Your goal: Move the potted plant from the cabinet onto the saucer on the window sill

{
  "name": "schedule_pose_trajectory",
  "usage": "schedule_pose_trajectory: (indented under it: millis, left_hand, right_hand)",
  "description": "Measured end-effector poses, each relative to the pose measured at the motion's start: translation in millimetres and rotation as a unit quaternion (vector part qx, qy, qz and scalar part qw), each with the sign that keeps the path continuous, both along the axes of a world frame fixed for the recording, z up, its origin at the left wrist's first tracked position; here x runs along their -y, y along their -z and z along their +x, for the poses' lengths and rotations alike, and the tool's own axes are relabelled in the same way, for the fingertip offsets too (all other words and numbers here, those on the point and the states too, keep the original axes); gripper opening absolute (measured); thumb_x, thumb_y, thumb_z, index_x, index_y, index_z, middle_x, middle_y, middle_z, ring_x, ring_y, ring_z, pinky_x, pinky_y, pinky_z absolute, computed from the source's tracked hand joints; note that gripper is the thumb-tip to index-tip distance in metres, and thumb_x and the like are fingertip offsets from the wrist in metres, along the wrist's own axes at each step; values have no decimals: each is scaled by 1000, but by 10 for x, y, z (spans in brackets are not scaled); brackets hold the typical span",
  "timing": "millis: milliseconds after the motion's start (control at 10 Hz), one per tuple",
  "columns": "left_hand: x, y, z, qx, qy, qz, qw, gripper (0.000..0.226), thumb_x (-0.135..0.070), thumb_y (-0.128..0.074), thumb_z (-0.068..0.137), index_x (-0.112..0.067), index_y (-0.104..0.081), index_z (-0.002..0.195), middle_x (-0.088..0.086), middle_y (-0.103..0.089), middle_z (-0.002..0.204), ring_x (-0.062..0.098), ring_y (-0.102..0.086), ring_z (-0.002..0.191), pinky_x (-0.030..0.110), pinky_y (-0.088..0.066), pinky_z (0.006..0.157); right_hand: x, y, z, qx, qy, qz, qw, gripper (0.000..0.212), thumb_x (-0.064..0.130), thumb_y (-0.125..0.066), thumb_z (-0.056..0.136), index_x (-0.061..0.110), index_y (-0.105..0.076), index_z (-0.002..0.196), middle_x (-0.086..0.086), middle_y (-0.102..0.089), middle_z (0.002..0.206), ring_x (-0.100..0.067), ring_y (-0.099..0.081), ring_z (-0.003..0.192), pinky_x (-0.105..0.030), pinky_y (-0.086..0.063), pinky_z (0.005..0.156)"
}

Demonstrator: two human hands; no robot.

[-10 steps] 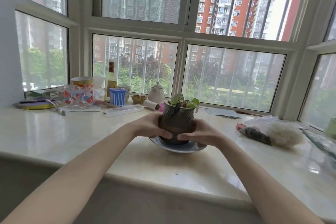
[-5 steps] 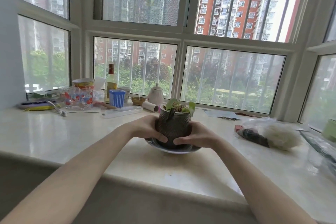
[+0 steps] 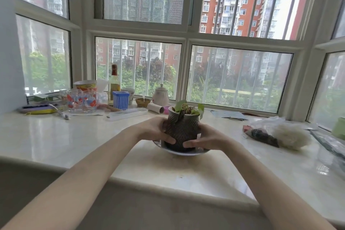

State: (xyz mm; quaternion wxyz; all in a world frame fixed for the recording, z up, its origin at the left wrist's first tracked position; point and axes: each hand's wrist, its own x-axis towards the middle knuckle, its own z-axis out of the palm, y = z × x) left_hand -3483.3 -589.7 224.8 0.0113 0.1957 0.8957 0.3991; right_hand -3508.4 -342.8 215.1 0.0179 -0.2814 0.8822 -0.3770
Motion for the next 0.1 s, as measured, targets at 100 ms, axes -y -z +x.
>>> schedule_pose_trajectory:
  millis: [100]
  left_hand:
    - [52, -36, 73, 8, 13, 53, 998, 68, 0, -85, 75, -10, -57, 136, 3, -64, 141, 14, -56, 133, 33, -44, 113]
  right_hand:
    - [-50, 12, 84, -13, 1, -18, 1000, 73, 33, -91, 73, 24, -56, 137, 4, -65, 130, -10, -58, 120, -9, -43, 89]
